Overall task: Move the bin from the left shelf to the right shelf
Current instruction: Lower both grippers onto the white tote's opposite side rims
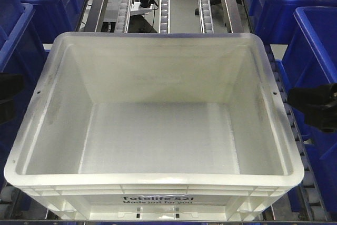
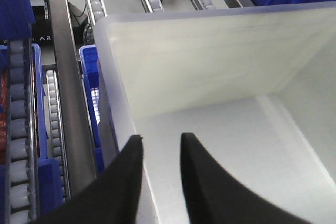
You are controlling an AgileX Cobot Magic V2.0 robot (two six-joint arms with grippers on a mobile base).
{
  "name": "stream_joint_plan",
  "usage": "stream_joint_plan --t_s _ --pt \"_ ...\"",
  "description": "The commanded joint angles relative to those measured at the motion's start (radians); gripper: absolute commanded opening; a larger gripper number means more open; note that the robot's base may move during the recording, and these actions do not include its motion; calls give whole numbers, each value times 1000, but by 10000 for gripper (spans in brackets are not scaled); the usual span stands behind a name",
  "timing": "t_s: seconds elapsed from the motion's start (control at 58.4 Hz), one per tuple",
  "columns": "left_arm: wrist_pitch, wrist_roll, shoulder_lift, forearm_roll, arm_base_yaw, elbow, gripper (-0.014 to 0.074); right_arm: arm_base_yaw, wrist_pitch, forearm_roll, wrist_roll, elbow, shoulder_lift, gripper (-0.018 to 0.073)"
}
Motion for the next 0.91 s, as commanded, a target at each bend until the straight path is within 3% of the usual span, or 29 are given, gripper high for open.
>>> stream_joint_plan --t_s 0.0,0.12,0.24,0.48,0.736,0.891 --pt "-76 -1 3 -19 -6 -32 310 0 -69 10 -12 -32 0 595" --pt "-84 -1 15 -19 -6 -32 433 0 -69 7 -12 -32 0 719" --pt "-88 -1 32 -19 -6 -32 498 0 -71 7 -11 -32 0 726" --pt "-101 -24 74 -14 -6 -44 502 0 -24 2 -2 -104 78 697" --pt "28 -171 198 180 -6 -191 502 0 57 -35 11 -240 220 687" --pt "100 -194 270 198 -6 -255 502 0 62 -36 11 -266 276 671"
